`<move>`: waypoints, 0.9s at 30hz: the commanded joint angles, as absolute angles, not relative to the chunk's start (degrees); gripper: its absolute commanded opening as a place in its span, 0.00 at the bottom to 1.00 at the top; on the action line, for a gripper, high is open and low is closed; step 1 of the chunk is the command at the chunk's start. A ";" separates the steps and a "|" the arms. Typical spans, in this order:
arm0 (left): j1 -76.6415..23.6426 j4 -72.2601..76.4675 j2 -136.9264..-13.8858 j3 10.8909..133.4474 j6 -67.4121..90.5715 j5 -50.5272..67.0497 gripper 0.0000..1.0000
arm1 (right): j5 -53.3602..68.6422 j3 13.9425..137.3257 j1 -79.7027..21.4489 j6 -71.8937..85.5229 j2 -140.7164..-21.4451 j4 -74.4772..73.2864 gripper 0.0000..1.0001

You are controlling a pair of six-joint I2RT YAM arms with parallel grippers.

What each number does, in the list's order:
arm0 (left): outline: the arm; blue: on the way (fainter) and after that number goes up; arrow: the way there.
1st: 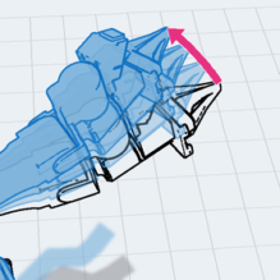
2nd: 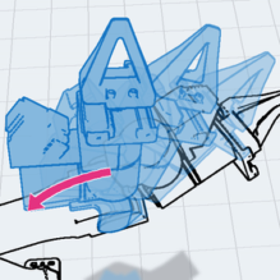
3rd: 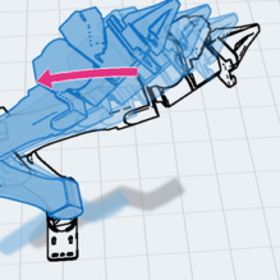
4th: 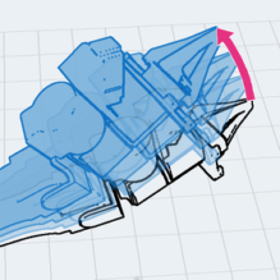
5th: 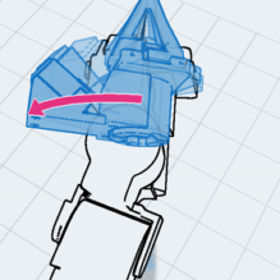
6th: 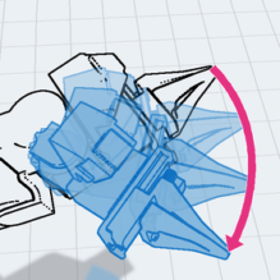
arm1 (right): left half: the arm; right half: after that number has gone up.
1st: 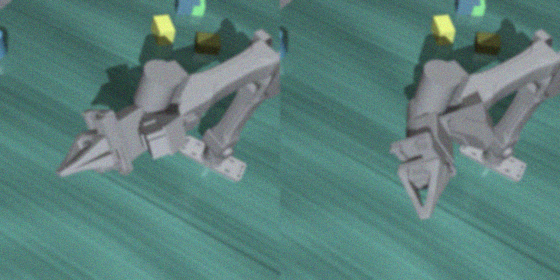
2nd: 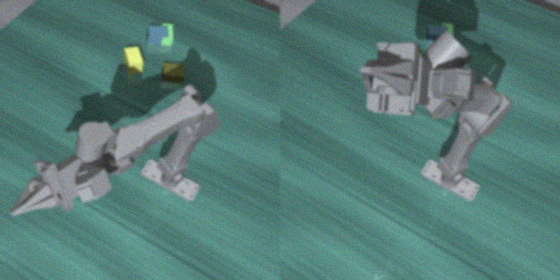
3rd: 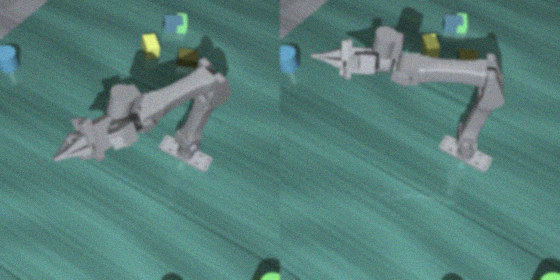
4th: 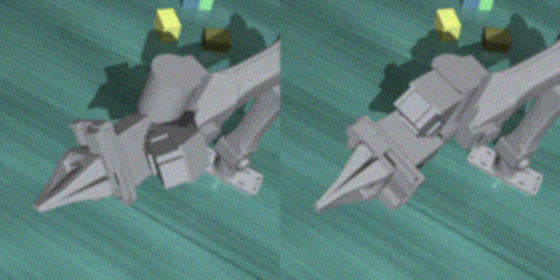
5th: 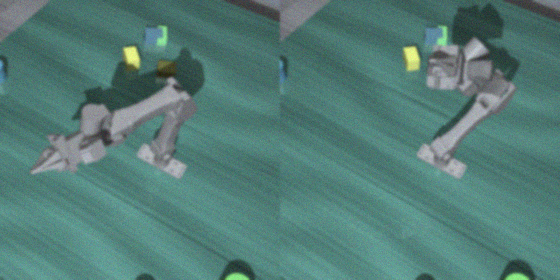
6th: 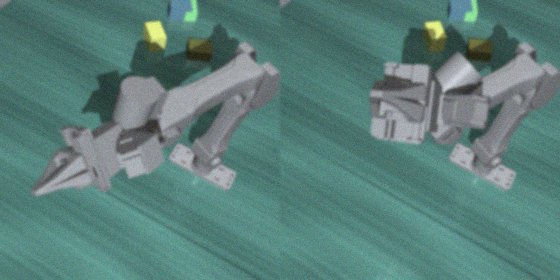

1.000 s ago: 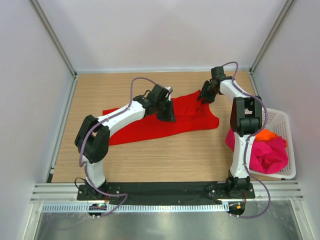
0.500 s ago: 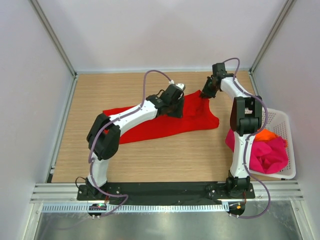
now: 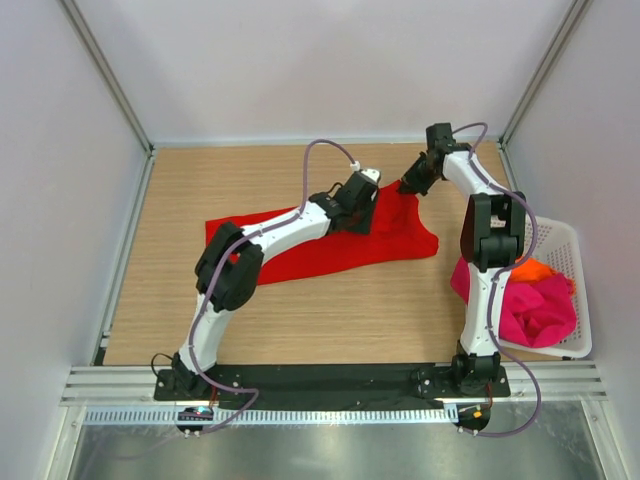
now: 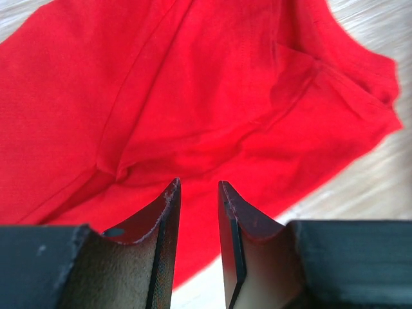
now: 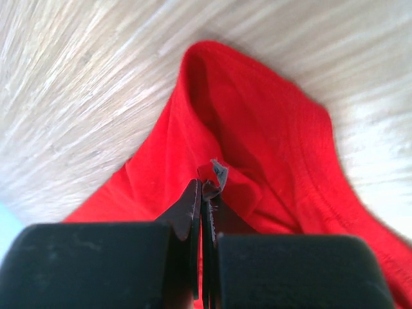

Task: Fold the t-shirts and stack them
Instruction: Fold the tshirt

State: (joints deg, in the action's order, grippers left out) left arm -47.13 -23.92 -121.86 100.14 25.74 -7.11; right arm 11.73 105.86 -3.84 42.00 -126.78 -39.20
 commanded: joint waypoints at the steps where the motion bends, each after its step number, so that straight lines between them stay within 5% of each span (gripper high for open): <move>1: -47.37 -18.46 -123.74 103.61 24.17 -8.88 0.31 | 12.92 107.84 -3.60 51.23 -122.87 -42.10 0.01; 14: -49.13 -15.73 -131.65 112.85 27.77 -6.67 0.32 | 10.72 105.65 -3.78 58.80 -121.47 -43.68 0.01; 27: -53.17 -16.00 -140.53 123.48 23.90 -25.65 0.30 | 12.57 105.91 -3.60 59.33 -121.46 -43.77 0.01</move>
State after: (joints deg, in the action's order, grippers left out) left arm -52.49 -18.24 -139.37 120.01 25.34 -18.37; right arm 11.77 105.51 -3.84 58.50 -125.36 -43.42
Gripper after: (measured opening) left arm 0.304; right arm 0.028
